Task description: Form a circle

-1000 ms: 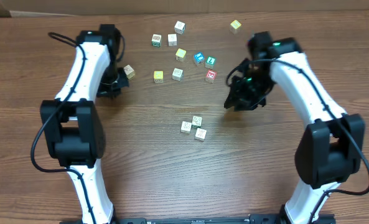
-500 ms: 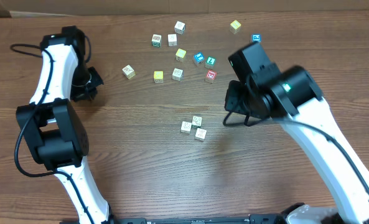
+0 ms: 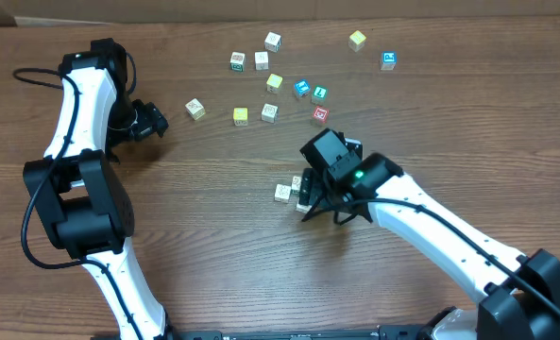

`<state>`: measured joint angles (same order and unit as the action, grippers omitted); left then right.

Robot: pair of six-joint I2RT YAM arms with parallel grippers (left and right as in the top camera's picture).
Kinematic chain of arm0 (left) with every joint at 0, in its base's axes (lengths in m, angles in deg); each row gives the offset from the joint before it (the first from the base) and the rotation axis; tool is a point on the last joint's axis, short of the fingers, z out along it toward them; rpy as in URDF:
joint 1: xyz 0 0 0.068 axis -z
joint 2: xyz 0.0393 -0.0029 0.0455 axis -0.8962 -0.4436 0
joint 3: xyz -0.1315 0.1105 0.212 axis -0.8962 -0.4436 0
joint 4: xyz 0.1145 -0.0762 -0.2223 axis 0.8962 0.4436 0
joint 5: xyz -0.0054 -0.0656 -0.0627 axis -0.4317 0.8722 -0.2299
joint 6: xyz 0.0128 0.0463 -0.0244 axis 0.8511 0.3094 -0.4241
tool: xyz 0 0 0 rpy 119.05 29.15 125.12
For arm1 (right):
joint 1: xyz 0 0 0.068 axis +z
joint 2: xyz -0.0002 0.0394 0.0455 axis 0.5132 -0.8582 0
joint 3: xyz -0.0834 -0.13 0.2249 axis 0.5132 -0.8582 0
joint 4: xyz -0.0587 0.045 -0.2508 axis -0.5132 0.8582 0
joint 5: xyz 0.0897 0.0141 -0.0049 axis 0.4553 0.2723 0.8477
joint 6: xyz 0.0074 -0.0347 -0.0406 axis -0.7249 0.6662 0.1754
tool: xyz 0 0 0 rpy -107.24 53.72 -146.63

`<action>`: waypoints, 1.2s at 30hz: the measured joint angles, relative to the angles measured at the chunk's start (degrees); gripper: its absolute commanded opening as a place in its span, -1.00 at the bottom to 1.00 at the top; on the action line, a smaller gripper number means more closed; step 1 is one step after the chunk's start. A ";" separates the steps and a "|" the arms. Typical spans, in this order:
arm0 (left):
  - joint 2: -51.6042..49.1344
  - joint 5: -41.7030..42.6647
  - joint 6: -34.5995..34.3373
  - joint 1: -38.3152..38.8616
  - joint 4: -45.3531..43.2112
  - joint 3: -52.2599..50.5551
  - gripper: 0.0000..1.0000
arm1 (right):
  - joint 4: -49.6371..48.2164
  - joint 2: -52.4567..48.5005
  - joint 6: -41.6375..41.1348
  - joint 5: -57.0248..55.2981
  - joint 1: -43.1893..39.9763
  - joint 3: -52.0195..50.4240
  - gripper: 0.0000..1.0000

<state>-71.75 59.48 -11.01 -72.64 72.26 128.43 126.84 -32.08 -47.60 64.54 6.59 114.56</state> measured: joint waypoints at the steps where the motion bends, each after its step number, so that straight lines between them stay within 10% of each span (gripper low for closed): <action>1: 0.00 0.02 0.00 0.00 -0.55 -0.02 0.99 | -2.60 0.04 -0.02 -0.07 0.00 -1.64 0.38; 36: 0.00 0.02 0.00 0.00 -3.80 -0.07 1.00 | -14.97 -2.60 4.07 -6.25 4.68 -7.96 0.34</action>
<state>-71.75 59.50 -11.01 -72.64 68.46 128.36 111.87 -34.68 -43.53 58.29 11.27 106.60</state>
